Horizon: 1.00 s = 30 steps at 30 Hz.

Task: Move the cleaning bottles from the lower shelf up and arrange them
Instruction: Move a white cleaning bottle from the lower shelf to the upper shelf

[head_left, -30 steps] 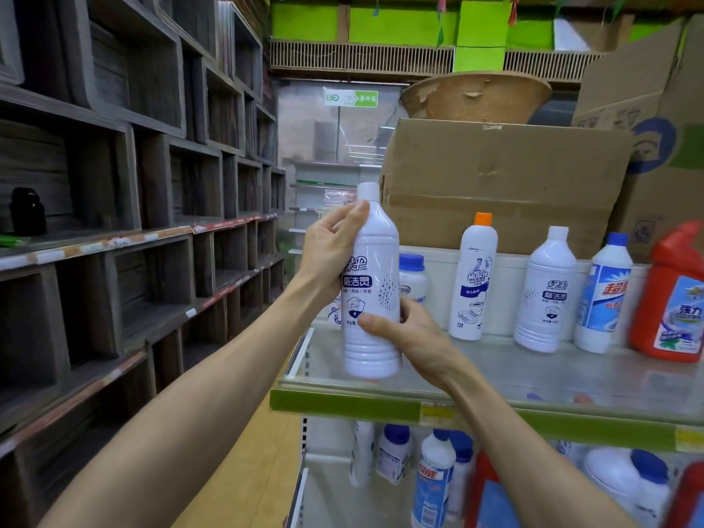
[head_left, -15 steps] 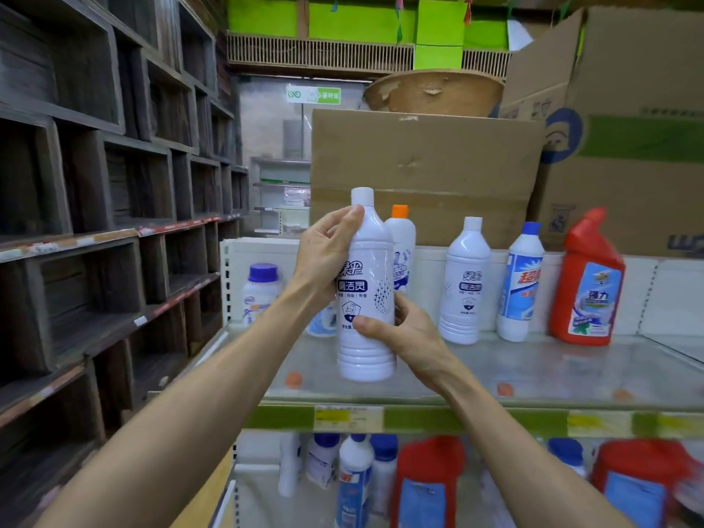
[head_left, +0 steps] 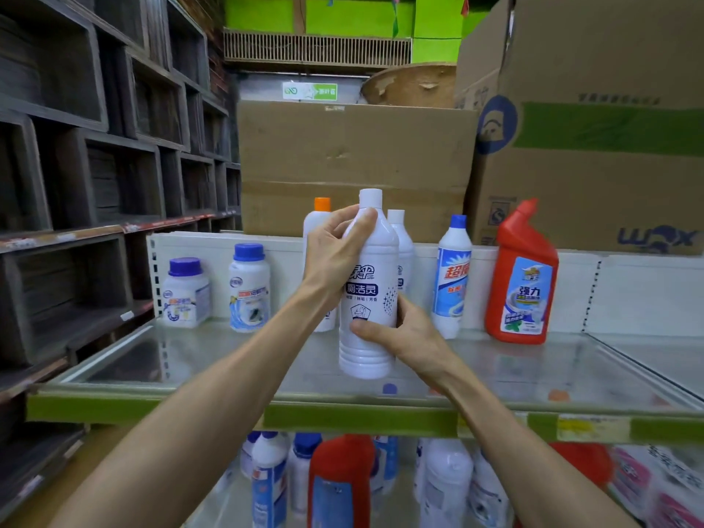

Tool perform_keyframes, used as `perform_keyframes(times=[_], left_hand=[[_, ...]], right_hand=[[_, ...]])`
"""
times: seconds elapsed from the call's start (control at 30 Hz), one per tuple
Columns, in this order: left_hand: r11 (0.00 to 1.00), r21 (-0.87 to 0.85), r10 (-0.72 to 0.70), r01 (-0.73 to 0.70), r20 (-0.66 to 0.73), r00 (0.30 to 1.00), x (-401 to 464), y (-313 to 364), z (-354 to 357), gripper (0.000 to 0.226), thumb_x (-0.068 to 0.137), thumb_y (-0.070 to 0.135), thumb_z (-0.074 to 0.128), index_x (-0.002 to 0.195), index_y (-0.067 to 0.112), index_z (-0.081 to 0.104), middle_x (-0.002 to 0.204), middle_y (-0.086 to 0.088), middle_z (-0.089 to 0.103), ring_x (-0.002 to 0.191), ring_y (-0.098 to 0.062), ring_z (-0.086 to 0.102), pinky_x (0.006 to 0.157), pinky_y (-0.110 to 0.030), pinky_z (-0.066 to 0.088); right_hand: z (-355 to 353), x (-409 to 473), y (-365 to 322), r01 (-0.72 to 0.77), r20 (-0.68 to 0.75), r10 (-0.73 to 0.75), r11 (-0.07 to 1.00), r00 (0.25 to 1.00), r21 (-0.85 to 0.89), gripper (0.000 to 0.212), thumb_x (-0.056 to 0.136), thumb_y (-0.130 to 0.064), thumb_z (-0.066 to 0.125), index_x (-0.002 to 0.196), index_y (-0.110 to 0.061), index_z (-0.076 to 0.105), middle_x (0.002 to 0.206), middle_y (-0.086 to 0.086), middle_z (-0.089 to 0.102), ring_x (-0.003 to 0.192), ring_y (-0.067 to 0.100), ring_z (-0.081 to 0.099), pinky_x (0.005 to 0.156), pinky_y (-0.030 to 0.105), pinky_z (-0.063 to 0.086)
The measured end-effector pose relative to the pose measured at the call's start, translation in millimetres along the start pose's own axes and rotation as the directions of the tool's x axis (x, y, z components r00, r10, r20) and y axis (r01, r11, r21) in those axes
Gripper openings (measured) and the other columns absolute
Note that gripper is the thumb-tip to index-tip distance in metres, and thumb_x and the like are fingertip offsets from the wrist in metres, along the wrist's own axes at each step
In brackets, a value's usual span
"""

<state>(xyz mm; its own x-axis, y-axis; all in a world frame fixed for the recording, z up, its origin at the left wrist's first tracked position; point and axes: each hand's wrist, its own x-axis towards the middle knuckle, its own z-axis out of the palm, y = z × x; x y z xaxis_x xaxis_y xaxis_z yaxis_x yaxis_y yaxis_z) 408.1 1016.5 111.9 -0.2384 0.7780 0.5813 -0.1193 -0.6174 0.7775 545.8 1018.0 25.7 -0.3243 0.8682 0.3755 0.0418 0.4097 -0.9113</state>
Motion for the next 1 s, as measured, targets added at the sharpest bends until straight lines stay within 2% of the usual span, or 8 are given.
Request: perform_keyframes(times=[0.13,0.2,0.4,0.53,0.63,0.77,0.87,1.0], left_hand=[[0.997,0.073,0.031,-0.031,0.002,1.0,3,-10,16,0.034,0.093,0.031,0.071,0.122,0.013,0.068,0.107,-0.005,0.077,0.093,-0.013,0.074,0.082,-0.028,0.06],[0.993,0.109,0.044,-0.043,-0.008,0.999,5,-14,22,0.034,0.091,0.031,0.074,0.121,0.017,0.068,0.108,-0.002,0.076,0.094,-0.01,0.074,0.081,-0.024,0.059],[0.97,0.238,-0.086,0.058,0.109,0.99,13,-26,18,0.042,0.1,0.044,0.055,0.132,0.018,0.063,0.129,0.002,0.068,0.12,-0.013,0.063,0.102,-0.029,0.05],[0.954,0.264,-0.189,0.141,0.166,0.968,16,-34,7,0.044,0.103,0.047,0.047,0.135,0.019,0.059,0.126,0.007,0.066,0.118,-0.016,0.063,0.095,-0.033,0.053],[0.943,0.278,-0.241,0.184,0.187,0.952,12,-44,3,0.039,0.103,0.041,0.052,0.135,0.019,0.06,0.127,-0.001,0.068,0.114,-0.022,0.067,0.097,-0.042,0.056],[0.942,0.262,-0.266,0.209,0.203,0.943,6,-54,1,0.04,0.101,0.036,0.057,0.139,0.024,0.055,0.127,-0.001,0.068,0.107,-0.02,0.07,0.083,-0.035,0.058],[0.945,0.245,-0.265,0.216,0.19,0.945,5,-55,1,0.042,0.101,0.037,0.058,0.141,0.024,0.053,0.125,0.002,0.068,0.107,-0.018,0.07,0.082,-0.034,0.057],[0.942,0.256,-0.268,0.217,0.185,0.945,2,-54,2,0.044,0.101,0.037,0.058,0.142,0.024,0.051,0.123,0.004,0.069,0.107,-0.016,0.07,0.081,-0.033,0.057]], right_hand=[[-11,8,4,0.01,-0.09,-0.024,0.99,0.996,-0.144,0.053,0.068,-0.024,0.094,0.112,-0.019,0.065,0.096,-0.013,0.077,0.083,-0.006,0.071,0.069,0.011,0.053],[-15,13,8,0.006,-0.14,-0.032,0.984,0.99,-0.178,0.052,0.065,-0.027,0.094,0.108,-0.024,0.065,0.09,-0.018,0.075,0.076,-0.01,0.069,0.062,0.008,0.051],[-28,25,23,-0.012,-0.165,-0.017,0.985,0.986,-0.173,0.048,0.067,-0.018,0.092,0.107,-0.025,0.066,0.097,-0.012,0.076,0.084,-0.003,0.072,0.073,0.016,0.055],[-36,28,33,-0.013,-0.197,-0.026,0.982,0.98,-0.19,0.045,0.067,-0.019,0.092,0.101,-0.03,0.064,0.095,-0.015,0.074,0.084,-0.006,0.07,0.073,0.015,0.055],[-41,31,36,-0.022,-0.194,-0.016,0.981,0.981,-0.195,0.054,0.068,-0.017,0.091,0.113,-0.025,0.062,0.104,-0.013,0.073,0.095,0.002,0.07,0.086,0.028,0.057],[-45,33,36,-0.025,-0.18,-0.013,0.978,0.984,-0.205,0.059,0.07,-0.017,0.09,0.121,-0.022,0.06,0.108,-0.013,0.071,0.102,0.007,0.068,0.095,0.036,0.057],[-45,33,36,-0.014,-0.153,-0.018,0.978,0.988,-0.21,0.055,0.072,-0.016,0.089,0.118,-0.025,0.059,0.108,-0.016,0.071,0.101,0.003,0.068,0.096,0.036,0.057],[-45,30,32,-0.024,-0.126,-0.006,0.971,0.992,-0.236,0.059,0.077,-0.017,0.087,0.126,-0.021,0.056,0.118,-0.006,0.07,0.108,0.01,0.066,0.098,0.036,0.054]])
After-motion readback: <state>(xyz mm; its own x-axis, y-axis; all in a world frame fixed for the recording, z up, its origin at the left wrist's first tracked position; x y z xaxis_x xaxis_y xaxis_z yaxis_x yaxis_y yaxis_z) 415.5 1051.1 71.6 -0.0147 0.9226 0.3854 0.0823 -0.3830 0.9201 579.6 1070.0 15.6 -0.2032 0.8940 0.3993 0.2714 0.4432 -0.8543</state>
